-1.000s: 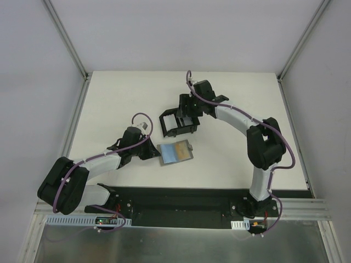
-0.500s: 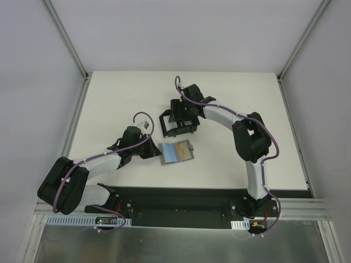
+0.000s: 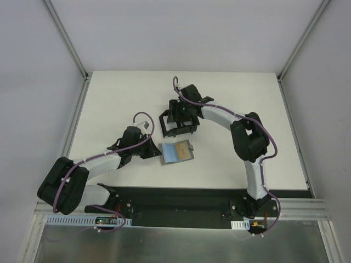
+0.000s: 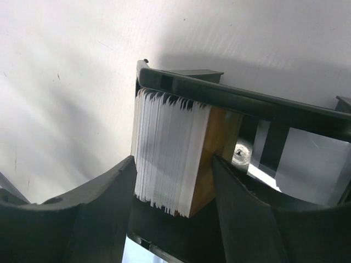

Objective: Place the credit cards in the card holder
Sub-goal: Pick up the credit card from the storage box.

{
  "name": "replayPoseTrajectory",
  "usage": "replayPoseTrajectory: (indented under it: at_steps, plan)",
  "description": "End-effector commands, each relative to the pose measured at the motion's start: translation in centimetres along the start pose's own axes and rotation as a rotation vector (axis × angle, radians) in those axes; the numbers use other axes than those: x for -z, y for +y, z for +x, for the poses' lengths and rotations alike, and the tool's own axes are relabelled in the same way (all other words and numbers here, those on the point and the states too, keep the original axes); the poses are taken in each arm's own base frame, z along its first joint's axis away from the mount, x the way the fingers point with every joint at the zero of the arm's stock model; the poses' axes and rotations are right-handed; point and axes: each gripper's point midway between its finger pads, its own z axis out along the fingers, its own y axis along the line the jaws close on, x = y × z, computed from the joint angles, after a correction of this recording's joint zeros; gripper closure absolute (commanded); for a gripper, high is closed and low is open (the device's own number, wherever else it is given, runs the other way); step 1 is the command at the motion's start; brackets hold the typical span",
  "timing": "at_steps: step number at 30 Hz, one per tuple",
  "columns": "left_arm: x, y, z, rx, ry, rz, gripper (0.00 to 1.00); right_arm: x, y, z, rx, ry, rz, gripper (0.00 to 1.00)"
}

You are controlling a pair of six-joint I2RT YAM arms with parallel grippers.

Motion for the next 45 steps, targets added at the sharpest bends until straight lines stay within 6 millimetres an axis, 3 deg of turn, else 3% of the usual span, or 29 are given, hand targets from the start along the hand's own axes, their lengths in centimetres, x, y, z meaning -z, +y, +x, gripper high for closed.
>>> replayPoseTrajectory:
  at_steps: [1,27,34,38,45]
  plan:
    - [0.2,-0.6,-0.6,-0.032,-0.023,0.022,1.00,1.5,2.4,-2.1,0.005,-0.050,-0.068,0.44]
    - [0.0,-0.6,-0.6,-0.020,-0.009,0.019,1.00,4.0,3.6,-3.3,0.012,-0.099,-0.092,0.85]
    - [-0.1,-0.6,-0.6,-0.020,-0.006,0.020,1.00,4.7,2.5,-3.7,0.017,-0.128,-0.033,0.91]
    - [-0.1,-0.6,-0.5,-0.021,-0.003,0.021,1.00,5.4,1.1,-4.2,0.037,-0.163,0.062,0.99]
    - [-0.1,-0.5,-0.3,-0.015,0.001,0.019,1.00,7.4,0.6,-5.5,0.080,-0.238,0.127,1.00]
